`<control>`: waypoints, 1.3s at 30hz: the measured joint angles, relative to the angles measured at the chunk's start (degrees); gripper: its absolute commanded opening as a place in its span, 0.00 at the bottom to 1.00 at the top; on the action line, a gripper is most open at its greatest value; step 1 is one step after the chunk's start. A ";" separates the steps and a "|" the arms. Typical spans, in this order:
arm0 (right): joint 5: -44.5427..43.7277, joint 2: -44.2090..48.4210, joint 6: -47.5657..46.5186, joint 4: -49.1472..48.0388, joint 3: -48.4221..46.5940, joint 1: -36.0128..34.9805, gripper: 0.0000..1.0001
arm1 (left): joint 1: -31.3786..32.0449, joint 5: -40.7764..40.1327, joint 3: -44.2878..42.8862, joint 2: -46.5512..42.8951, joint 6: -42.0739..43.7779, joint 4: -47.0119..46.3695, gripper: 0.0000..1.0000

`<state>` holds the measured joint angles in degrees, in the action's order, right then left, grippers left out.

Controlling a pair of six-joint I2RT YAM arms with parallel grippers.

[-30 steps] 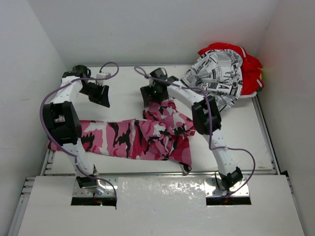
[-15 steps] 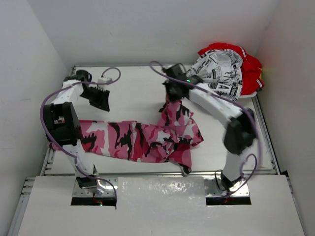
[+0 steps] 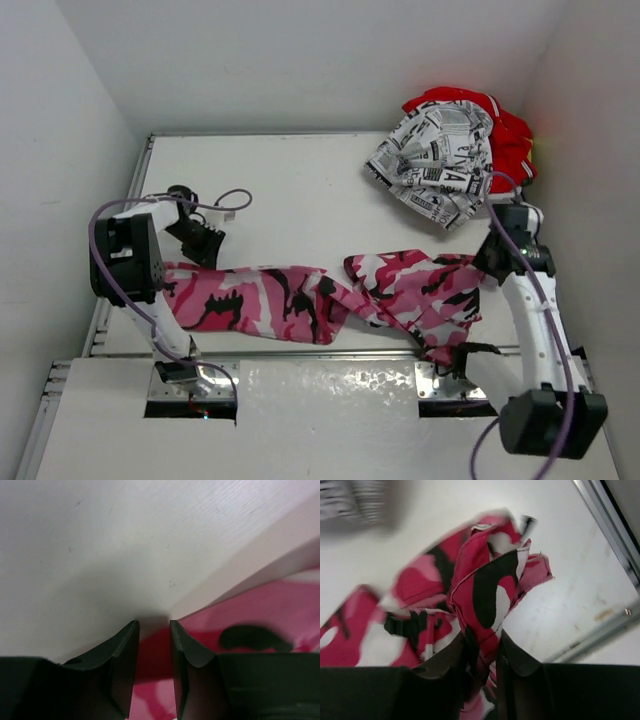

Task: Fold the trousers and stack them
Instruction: Flatten the trousers out

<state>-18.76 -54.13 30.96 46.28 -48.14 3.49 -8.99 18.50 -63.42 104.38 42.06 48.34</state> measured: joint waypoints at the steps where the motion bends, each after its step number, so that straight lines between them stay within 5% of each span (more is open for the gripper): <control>1: 0.46 -0.66 -0.13 0.13 1.03 4.11 0.30 | 0.00 -0.68 0.76 -0.66 0.31 -0.70 0.29; 3: 2.60 -1.66 -0.68 0.09 2.80 12.39 0.32 | 0.00 -1.81 2.49 -2.08 1.03 -2.10 0.25; 6: 5.53 -2.08 -1.62 0.33 3.54 20.48 0.53 | 0.00 -3.43 5.33 -4.37 2.75 -3.74 0.12; 9: 8.26 -2.71 -4.22 0.52 1.66 21.07 0.58 | 0.00 -3.63 7.37 -6.05 5.25 -3.26 0.00; 12: 8.48 -3.72 -6.99 0.79 -3.58 18.21 0.59 | -0.20 -2.49 7.41 -6.23 7.41 -0.31 0.00; 17: 7.17 -3.23 -11.61 -2.97 -10.16 4.39 0.61 | -2.97 -0.85 2.01 -6.25 10.14 6.97 0.00; 20: 7.34 -5.49 -13.88 -5.90 -10.71 -10.64 0.67 | -6.56 -1.68 -2.16 -6.82 11.45 8.72 0.00; 26: 9.44 -27.78 -21.79 -7.58 -18.05 -34.32 0.81 | -9.31 -4.79 -4.52 -9.25 12.39 10.51 0.06; 33: 9.97 -48.98 -28.28 -2.21 -29.46 -39.21 0.78 | -9.31 -4.74 -4.74 -9.29 12.07 12.09 0.07; 37: 7.39 -54.69 -31.01 1.70 -32.13 -39.21 0.63 | -9.31 -4.74 -4.85 -9.38 12.02 12.55 0.07; 39: 5.62 -56.65 -32.30 4.09 -33.16 -39.21 0.43 | -9.31 -4.72 -5.11 -9.38 11.87 12.72 0.07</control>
<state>-13.15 -110.78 -1.34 50.37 -81.30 -35.73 -18.31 13.78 -68.53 95.00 53.93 61.06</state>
